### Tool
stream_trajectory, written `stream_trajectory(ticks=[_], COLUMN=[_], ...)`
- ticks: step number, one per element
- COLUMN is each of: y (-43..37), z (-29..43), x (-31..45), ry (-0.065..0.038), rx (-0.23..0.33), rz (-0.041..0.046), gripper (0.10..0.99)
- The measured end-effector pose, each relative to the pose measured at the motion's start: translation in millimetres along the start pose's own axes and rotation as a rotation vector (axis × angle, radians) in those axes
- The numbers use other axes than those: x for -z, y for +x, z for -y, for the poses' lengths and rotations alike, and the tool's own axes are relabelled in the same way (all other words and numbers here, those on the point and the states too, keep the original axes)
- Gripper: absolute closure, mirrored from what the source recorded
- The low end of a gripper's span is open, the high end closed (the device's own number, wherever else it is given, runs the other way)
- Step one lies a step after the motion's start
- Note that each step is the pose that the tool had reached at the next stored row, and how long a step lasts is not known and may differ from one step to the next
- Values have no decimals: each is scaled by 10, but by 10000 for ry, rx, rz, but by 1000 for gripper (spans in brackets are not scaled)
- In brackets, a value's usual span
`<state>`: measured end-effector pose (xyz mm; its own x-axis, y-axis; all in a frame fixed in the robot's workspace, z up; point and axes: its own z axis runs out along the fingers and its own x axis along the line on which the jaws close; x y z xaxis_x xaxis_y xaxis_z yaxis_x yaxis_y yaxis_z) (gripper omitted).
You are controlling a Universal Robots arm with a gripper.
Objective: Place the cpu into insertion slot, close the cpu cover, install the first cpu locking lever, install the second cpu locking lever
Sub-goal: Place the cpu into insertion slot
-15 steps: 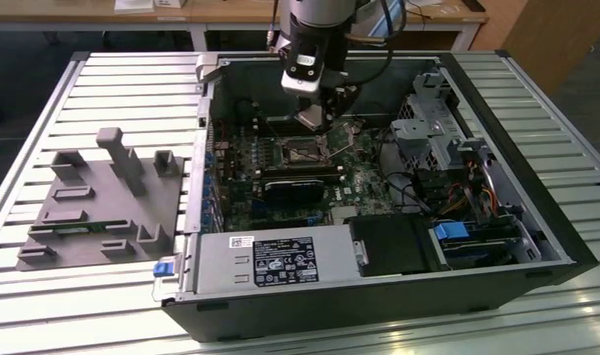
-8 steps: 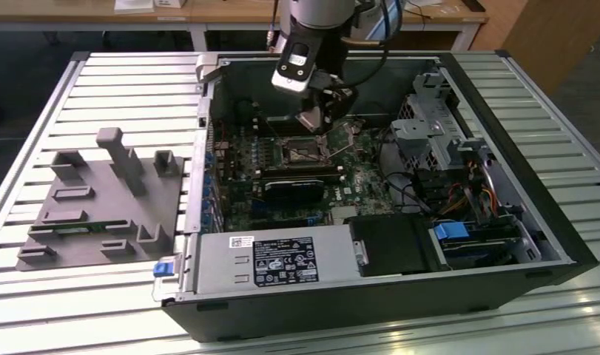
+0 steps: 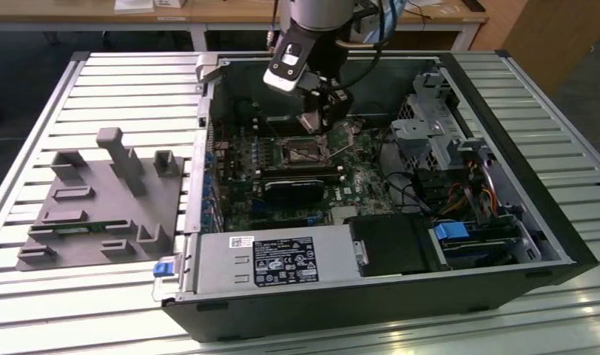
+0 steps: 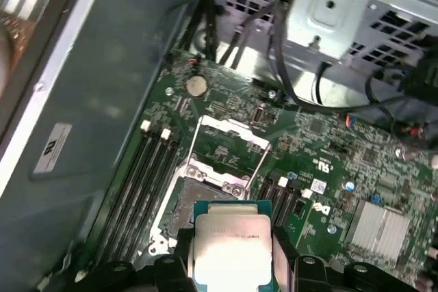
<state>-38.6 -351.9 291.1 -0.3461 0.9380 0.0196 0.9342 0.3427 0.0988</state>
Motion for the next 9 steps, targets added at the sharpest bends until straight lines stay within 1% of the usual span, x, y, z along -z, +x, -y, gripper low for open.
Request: stream_trajectory(ticks=[9], y=[-1], z=[4], x=[-38], ry=[-33], rx=[-1643], rz=[163], gripper=[549])
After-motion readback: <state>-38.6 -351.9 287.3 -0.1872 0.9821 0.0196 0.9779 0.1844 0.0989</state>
